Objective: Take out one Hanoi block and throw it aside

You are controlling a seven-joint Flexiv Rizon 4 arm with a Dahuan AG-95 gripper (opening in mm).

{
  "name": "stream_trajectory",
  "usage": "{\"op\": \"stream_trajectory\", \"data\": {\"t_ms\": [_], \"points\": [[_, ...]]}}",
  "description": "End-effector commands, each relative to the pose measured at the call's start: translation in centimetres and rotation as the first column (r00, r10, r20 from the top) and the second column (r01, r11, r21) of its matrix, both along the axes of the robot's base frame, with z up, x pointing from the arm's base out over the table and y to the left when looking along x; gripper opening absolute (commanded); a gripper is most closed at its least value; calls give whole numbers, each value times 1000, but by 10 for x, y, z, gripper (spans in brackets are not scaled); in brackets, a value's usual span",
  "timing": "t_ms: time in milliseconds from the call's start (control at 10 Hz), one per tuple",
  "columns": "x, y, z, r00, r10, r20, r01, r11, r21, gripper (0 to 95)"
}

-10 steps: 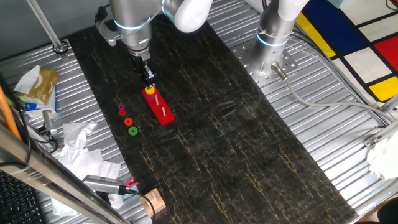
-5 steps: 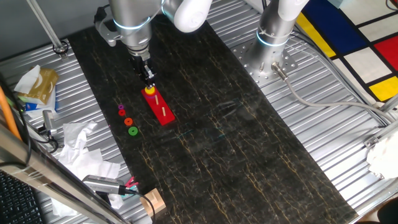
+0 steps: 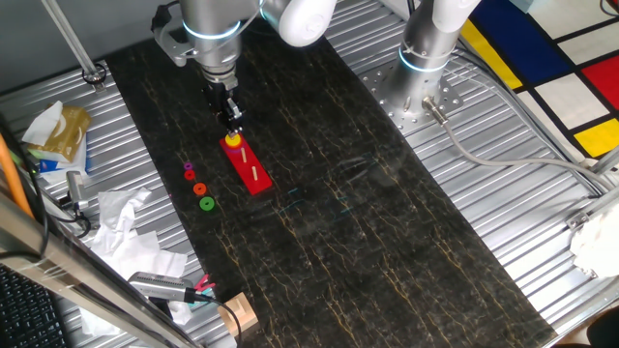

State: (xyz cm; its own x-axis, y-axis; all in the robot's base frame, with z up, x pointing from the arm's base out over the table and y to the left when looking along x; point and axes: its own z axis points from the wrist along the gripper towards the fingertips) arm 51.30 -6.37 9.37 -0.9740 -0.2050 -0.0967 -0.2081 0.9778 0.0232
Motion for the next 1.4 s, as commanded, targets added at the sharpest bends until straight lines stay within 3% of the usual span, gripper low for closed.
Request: {"op": "stream_trajectory", "data": {"t_ms": [100, 1400], "points": [[1, 0, 0, 1000, -21, 6, 21, 1000, -4, 380], [1, 0, 0, 998, -61, 32, 61, 998, -6, 380]]}}
